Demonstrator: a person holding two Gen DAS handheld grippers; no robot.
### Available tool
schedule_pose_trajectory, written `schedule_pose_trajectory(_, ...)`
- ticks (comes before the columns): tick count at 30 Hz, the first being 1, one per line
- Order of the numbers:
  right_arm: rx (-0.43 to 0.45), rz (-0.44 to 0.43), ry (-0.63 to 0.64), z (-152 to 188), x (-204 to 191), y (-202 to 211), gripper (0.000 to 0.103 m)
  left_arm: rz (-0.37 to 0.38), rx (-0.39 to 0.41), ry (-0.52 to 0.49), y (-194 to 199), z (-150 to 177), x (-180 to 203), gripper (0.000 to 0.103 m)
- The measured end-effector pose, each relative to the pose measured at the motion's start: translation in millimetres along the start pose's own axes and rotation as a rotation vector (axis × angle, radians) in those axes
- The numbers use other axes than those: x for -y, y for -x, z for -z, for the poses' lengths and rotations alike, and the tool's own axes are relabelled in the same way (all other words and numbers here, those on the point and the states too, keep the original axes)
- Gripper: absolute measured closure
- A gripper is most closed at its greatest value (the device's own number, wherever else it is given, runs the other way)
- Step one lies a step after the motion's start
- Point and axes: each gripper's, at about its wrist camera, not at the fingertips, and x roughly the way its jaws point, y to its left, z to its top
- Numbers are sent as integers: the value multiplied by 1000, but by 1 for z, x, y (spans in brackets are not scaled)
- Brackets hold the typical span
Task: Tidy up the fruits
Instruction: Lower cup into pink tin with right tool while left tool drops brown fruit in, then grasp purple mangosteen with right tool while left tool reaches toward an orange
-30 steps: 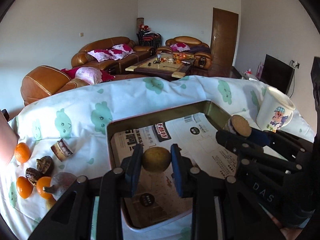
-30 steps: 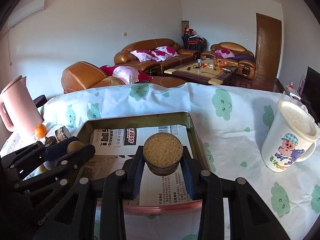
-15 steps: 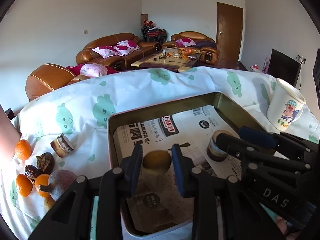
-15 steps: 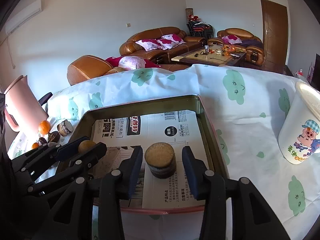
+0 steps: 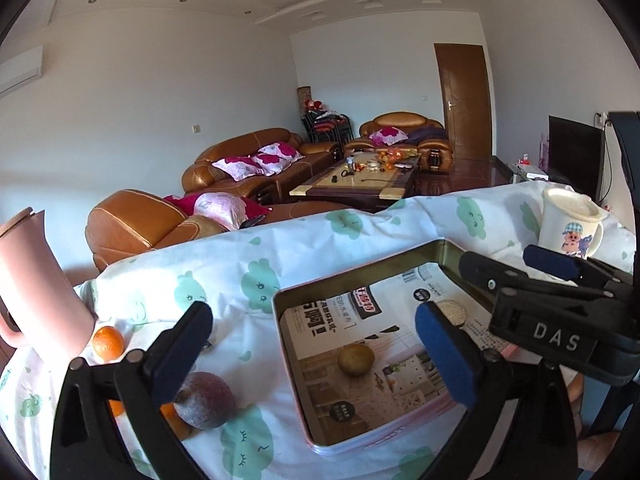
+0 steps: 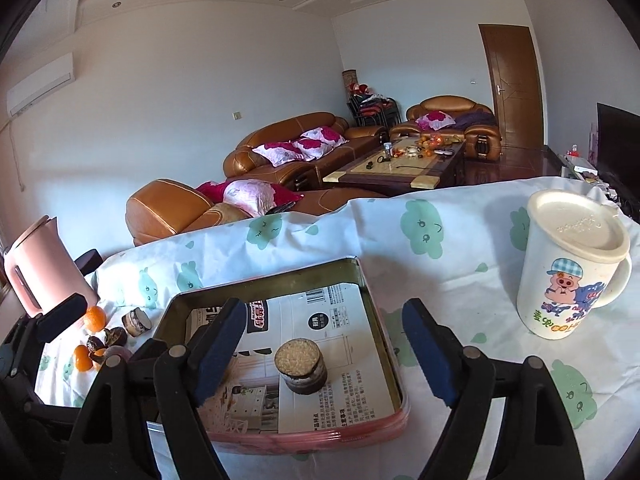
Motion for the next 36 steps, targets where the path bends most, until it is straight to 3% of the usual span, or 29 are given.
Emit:
schedule_pose_trajectory(11,44,75,11,7,-2,7,21,-103,-47,106,-3,19,-52,0)
schedule_pose_trajectory(17,75,122,58,13,-16,17,21,-114,-70,128,-2,28,-75,0)
schedule_pose_trajectory(22,80,109,98,22,-34,24,21,-113,-100,142,-3,37,-103,0)
schedule_pose_trajectory(31,61,16,229,44,-105,36,22,-215,-170,251,-6,49,-190,0)
schedule_pose_trajectory(32,50,-2,248,47,-116,36,29,-227,-172,265,-5,50,-199,0)
schedule_pose_trajectory(34,14,-48,278,52,-137,32,56,-258,-171,282,-4,51,-215,0)
schedule_pose_trajectory(36,-27,-106,297,58,-156,25,61,-278,-170,291,-2,53,-228,0)
